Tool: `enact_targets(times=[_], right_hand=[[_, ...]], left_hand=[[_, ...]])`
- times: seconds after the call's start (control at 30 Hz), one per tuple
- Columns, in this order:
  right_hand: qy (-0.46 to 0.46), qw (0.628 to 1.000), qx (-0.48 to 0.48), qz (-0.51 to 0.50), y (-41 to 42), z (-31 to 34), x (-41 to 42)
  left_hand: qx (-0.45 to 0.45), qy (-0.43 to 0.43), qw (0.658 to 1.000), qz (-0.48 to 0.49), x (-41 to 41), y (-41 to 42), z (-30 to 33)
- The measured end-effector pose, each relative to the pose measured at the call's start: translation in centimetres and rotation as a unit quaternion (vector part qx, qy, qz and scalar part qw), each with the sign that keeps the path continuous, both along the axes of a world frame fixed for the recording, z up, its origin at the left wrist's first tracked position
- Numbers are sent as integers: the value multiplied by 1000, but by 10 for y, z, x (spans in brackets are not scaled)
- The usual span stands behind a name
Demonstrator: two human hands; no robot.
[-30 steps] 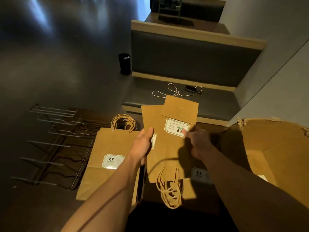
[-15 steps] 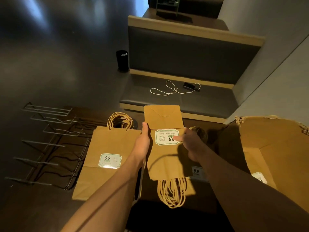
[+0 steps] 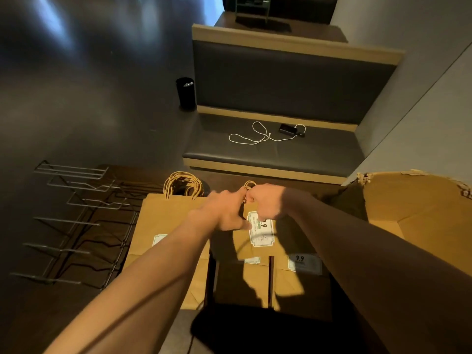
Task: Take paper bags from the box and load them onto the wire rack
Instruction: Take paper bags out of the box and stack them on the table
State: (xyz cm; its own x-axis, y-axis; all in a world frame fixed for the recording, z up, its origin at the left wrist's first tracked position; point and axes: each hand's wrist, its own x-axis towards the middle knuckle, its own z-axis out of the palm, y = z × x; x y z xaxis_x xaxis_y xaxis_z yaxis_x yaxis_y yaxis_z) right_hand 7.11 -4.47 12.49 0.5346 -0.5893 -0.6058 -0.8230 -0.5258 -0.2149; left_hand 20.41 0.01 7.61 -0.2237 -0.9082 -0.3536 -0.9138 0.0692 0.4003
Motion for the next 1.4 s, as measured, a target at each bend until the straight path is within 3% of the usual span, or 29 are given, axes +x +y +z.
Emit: enact_targets(times=[0.07, 0.13, 0.2, 0.23, 0.3, 0.33, 0.37, 0.4, 0.47, 0.57, 0.7, 0.77, 0.97, 1.23, 1.4], right_hand=[[11, 1000, -21, 9, 3, -2, 3], [-15, 984, -177, 30, 2, -9, 3], [-81, 934, -347, -28, 0, -18, -3], [-121, 916, -368, -101, -1, -20, -8], [-206, 888, -260, -317, -1, -26, -20], [-251, 850, -134, -443, 0, -29, -22], [-299, 786, 11, -542, 1, -35, -22], [-336, 724, 134, -587, 3, -42, -22], [-401, 682, 214, -572, 10, -55, -20], [-467, 678, 161, -544, 21, -59, -17], [-425, 683, 129, -580, 39, -66, -20], [-449, 632, 175, -607, 47, -84, -21], [-279, 754, 53, -592, 74, -130, -18], [-157, 781, 78, -600, 80, -147, -13], [-140, 745, 105, -644, 74, -149, -7]], left_hand=[[122, 80, 989, 17, 2, 0, -1], [151, 178, 971, 57, 8, 5, -10], [150, 304, 927, 161, 13, 14, -20], [146, 370, 891, 218, 15, 18, -24], [128, 471, 816, 310, 17, 26, -27], [122, 503, 785, 340, 17, 27, -29], [120, 523, 764, 357, 17, 28, -29], [121, 529, 758, 363, 15, 27, -29], [103, 517, 769, 362, 7, 28, -30], [33, 495, 781, 379, -1, 34, -43], [20, 432, 815, 385, -14, 50, -65], [22, 381, 838, 390, -19, 58, -81], [54, 261, 889, 373, -31, 74, -110], [91, 150, 920, 351, -41, 84, -136], [132, 221, 886, 386, -43, 74, -131]])
